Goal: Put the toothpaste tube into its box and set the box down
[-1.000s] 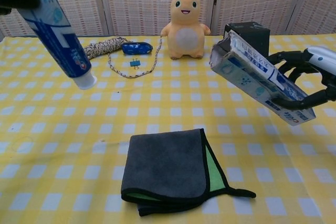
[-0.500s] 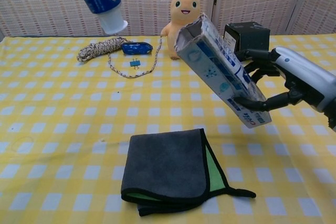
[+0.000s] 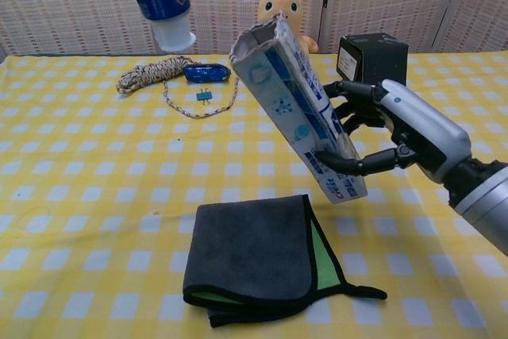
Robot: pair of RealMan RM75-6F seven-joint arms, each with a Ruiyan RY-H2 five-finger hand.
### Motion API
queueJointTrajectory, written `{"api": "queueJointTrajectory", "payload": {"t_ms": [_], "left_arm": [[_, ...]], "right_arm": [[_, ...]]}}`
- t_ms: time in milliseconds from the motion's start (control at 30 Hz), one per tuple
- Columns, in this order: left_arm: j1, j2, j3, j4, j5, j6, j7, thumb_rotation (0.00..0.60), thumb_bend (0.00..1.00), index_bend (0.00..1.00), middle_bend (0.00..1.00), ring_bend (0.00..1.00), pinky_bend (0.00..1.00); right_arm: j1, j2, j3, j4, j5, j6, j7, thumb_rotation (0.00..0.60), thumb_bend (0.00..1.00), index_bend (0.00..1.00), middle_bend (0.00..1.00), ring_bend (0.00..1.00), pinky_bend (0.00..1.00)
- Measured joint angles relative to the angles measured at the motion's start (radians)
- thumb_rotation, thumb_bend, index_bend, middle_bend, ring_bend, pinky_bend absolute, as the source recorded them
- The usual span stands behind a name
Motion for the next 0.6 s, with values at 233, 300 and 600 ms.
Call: {"api": "queueJointTrajectory", "payload": {"t_ms": [233,300,600], "left_arm": [[-0.031,-0.054,0.000,0.000,-0.006,0.004,0.024,0.600,0.46,0.85,1.00,1.00,1.00],[-0.038,-0.063,-0.007,0.000,-0.014,0.006,0.020,0.600,0.46,0.85,1.00,1.00,1.00],[-0.065,-0.089,-0.023,0.000,-0.069,0.001,0.026,0.600,0.46,0.85,1.00,1.00,1.00]], "right_arm": [[0.014,-0.033,-0.010,0.005,-0.005,-0.012,-0.002,0.600,0.33,0.38,0.27,0.39,0.48],[0.017,-0.036,-0.012,0.001,-0.008,-0.012,-0.007,0.600,0.33,0.38,0.27,0.39,0.48],[0.022,-0.046,-0.011,-0.025,-0.007,-0.005,0.001,0.600,0.33,0.38,0.27,0.39,0.48]]}}
